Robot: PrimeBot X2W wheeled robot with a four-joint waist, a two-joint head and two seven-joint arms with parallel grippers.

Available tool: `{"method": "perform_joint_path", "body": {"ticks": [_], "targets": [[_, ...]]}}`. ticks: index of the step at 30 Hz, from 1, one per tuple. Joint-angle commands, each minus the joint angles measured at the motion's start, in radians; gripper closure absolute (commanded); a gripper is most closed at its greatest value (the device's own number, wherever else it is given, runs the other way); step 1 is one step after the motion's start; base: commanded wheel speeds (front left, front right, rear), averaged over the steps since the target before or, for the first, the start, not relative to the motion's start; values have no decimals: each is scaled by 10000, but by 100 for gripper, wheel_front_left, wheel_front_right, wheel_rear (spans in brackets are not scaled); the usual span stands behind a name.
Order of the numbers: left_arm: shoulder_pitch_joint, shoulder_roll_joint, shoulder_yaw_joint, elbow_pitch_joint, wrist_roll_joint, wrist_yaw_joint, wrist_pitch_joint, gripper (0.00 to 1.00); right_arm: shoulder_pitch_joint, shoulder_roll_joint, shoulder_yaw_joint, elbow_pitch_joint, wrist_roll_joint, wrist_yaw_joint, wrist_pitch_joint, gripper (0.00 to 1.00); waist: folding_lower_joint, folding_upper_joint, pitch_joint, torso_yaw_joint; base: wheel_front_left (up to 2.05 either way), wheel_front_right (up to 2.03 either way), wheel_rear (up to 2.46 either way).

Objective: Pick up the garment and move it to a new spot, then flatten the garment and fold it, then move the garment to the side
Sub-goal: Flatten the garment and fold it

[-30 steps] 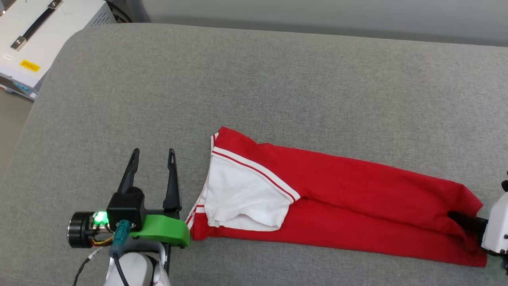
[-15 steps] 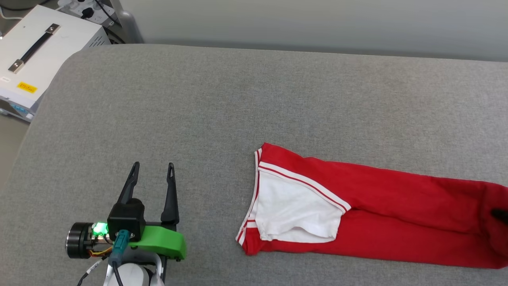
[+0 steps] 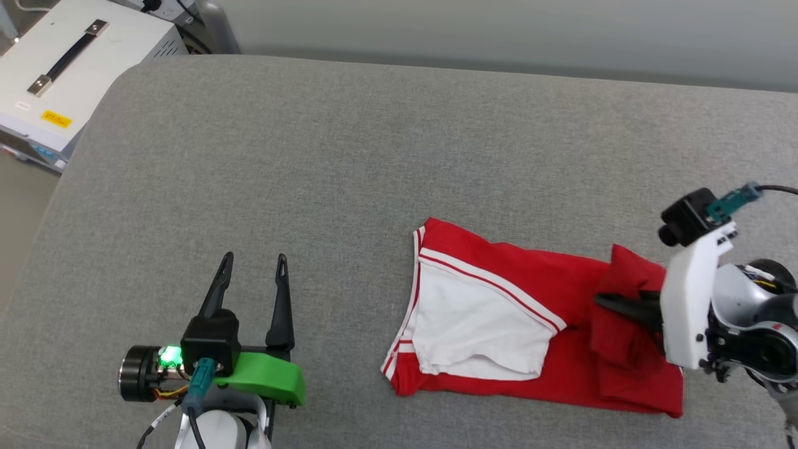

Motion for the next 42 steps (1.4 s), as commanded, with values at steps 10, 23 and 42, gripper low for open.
{"method": "perform_joint_path", "body": {"ticks": [10, 23, 42], "targets": [[-648, -301, -68, 85, 294, -211, -59, 0, -2241, 1109, 2314, 1586, -921, -6, -489, 100, 0, 0, 847, 651, 0, 0, 0], [-559, -390, 171, 349, 399, -215, -59, 0, -2565, 1527, 3829, 3478, -548, -6, -2390, 0, 0, 0, 598, 440, 0, 0, 0], [471, -254, 642, 21, 420, -191, -59, 0, -910, 1469, -334, 2539, -4040, -6, -9674, 0, 0, 0, -1011, -865, 0, 0, 0]]}}
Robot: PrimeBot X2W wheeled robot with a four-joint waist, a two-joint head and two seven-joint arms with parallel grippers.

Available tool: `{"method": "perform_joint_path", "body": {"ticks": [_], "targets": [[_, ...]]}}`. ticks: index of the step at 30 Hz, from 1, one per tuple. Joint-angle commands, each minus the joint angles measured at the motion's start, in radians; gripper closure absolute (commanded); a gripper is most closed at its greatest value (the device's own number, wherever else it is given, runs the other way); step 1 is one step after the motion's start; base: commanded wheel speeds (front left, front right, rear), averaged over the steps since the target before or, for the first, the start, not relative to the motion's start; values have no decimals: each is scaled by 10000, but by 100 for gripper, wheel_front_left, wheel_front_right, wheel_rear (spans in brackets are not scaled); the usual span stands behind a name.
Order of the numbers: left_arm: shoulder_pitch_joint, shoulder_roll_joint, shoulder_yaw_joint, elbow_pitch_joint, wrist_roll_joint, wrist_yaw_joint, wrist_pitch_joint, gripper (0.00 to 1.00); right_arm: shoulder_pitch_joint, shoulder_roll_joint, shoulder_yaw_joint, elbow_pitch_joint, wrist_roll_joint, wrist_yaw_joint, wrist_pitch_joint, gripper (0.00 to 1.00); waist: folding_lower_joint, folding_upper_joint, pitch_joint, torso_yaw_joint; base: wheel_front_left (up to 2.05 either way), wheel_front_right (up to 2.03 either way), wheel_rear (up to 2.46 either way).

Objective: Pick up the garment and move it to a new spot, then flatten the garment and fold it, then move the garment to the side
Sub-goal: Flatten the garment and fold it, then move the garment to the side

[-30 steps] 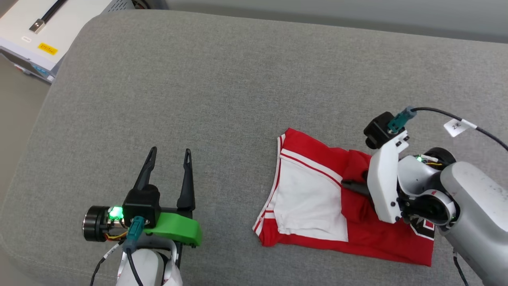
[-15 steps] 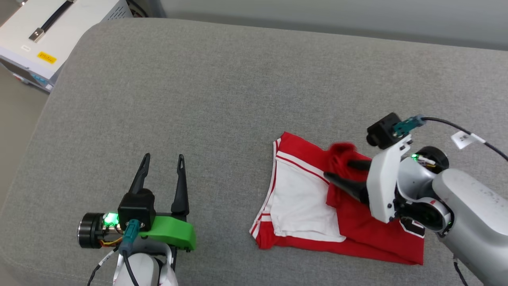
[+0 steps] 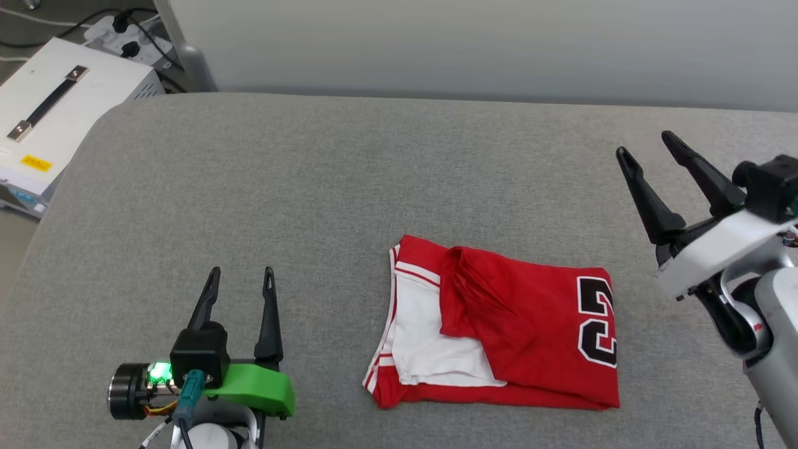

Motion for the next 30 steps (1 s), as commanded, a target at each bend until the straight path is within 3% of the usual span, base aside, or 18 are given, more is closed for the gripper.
{"method": "perform_joint_path", "body": {"ticks": [1, 7, 15, 23, 30], "targets": [[231, 52, 69, -70, 60, -11, -59, 0, 401, 213, -335, -13, -438, -7, -411, 0, 0, 0, -373, -375, 0, 0, 0], [609, 27, 220, -278, -25, 19, -59, 0, 1853, 1224, -1839, -295, -1604, -7, -1165, 0, 0, 0, -688, -641, 0, 0, 0], [1161, -5, 277, -401, -100, -54, -59, 0, 3727, 2326, -2769, -742, -2441, -7, -1364, 0, 0, 0, -1117, -861, 0, 0, 0], [1556, -58, 186, -408, -117, -104, -59, 0, 5113, 2957, -3352, -1036, -2853, -7, -1405, 0, 0, 0, -1374, -846, 0, 0, 0], [1696, -72, 237, -364, -152, -87, -59, 0, 5613, 3123, -3431, -1108, -3150, -7, -1414, 0, 0, 0, -1376, -829, 0, 0, 0]]}}
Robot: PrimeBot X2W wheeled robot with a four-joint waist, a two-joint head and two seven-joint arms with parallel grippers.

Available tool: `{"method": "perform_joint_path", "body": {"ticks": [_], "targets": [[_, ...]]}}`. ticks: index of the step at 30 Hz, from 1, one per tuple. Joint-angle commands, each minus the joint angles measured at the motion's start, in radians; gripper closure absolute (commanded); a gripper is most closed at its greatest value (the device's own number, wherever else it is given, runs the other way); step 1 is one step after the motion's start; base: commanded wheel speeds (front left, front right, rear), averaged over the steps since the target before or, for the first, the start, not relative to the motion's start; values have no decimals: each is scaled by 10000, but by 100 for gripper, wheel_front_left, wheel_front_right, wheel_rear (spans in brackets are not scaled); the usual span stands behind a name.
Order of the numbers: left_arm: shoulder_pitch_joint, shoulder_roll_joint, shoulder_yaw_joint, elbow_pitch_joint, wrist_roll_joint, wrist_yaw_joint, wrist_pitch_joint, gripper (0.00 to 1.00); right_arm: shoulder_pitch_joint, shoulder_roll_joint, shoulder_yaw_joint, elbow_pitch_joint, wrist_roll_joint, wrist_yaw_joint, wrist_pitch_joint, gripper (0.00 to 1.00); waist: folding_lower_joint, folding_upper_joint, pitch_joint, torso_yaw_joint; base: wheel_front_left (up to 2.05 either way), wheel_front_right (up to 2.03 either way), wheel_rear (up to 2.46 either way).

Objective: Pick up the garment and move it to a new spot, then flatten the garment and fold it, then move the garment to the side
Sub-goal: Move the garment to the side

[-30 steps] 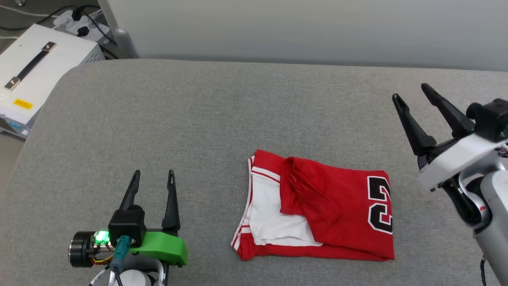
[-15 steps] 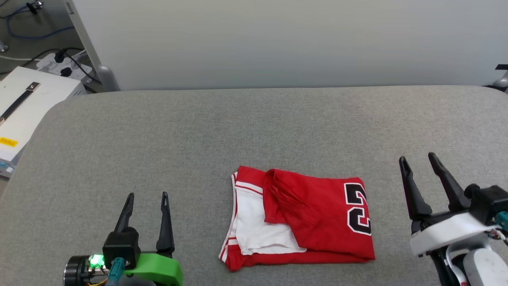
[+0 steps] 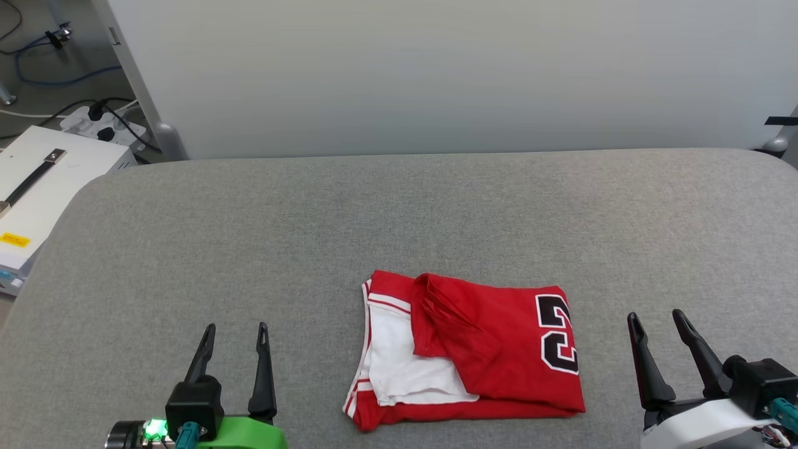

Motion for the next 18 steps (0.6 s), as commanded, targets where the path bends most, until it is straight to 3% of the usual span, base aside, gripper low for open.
{"method": "perform_joint_path", "body": {"ticks": [1, 9, 13, 18], "targets": [[190, -38, 21, 2, -101, -8, -59, 0, 83, 32, -22, -65, -110, -7, -89, 0, 0, 0, 21, 3, 0, 0, 0], [13, -37, -20, 52, -63, -35, -59, 0, -606, -255, -84, -270, -301, -7, -92, 0, 0, 0, 245, 198, 0, 0, 0], [-197, -51, -119, 115, -33, -87, -59, 0, -1564, -807, -229, -392, -288, -7, 45, 0, 0, 0, 438, 433, 0, 0, 0], [-429, -63, -155, 197, -27, -106, -59, 0, -3079, -1880, 279, -438, -117, -7, 1341, 0, 0, 0, 711, 664, 0, 0, 0]]}}
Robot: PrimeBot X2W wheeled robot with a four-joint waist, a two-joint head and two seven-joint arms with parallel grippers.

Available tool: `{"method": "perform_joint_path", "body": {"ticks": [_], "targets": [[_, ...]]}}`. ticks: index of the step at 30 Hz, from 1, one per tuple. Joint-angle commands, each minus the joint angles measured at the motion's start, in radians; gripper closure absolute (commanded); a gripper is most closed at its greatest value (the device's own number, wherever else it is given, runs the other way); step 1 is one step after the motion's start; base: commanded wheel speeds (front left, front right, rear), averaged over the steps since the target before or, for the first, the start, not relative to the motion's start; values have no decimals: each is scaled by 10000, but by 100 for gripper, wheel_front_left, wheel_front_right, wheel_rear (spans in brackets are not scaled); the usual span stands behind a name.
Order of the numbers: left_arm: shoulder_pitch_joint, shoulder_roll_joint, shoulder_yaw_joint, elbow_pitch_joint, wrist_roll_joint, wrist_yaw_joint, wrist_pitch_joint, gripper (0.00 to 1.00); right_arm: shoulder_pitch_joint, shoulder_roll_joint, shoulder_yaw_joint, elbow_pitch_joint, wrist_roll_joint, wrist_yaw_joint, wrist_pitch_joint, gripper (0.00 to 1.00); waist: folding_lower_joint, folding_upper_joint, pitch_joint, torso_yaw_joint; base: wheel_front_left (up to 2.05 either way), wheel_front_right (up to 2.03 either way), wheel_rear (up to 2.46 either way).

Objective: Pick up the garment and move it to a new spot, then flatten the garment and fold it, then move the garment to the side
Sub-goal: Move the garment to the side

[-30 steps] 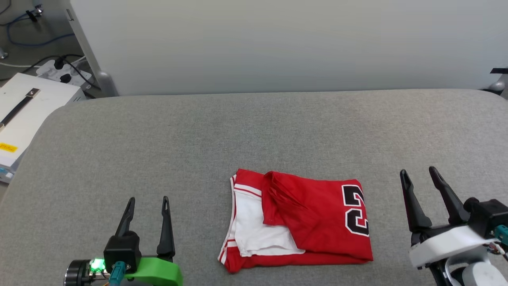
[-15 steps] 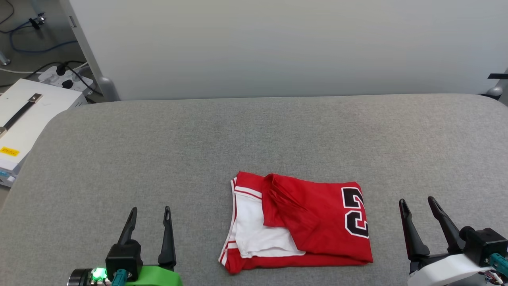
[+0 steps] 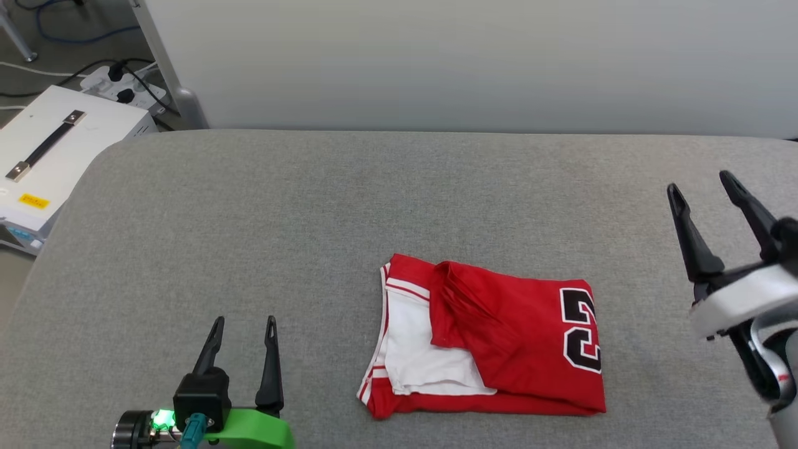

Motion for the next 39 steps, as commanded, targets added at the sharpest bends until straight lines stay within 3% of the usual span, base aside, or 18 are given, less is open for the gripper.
{"method": "perform_joint_path", "body": {"ticks": [1, 11, 18, 24, 33, 38, 39], "targets": [[-236, -49, 4, 27, -27, -15, -59, 0, -382, -254, 229, -55, 209, -7, 422, 0, 0, -1, 194, 174, 0, 0, 0], [-524, -118, -75, 50, -58, -14, -59, 0, -1440, -2040, 1961, -107, 2940, -7, 5428, 0, 0, -1, 655, 493, 0, 0, 0], [-902, -207, -285, 24, -79, -17, -59, 0, -935, -2165, 1868, 343, 5187, -7, 8330, 0, 0, -1, 1196, 794, 0, 0, 0], [-1262, -266, -447, 83, -126, -12, -59, 0, -487, -1927, 1804, 662, 5888, -7, 9246, 0, 0, -1, 1748, 1102, 0, 0, 0], [-1896, -309, -543, 179, -151, -28, -59, 0, -569, -1233, 2185, 1459, 5978, -7, 9134, 0, 0, -1, 2527, 1535, 0, 0, 0], [-2056, -327, -549, 220, -220, -25, -59, 0, -450, -1237, 2649, 1612, 6107, -7, 9023, 0, 0, -1, 2605, 1679, 0, 0, 0], [-2056, -329, -534, 234, -232, -18, -59, 0, -455, -1281, 2750, 1548, 6108, -7, 8892, 60, 0, -1, 2588, 1687, 0, 0, 0]]}}
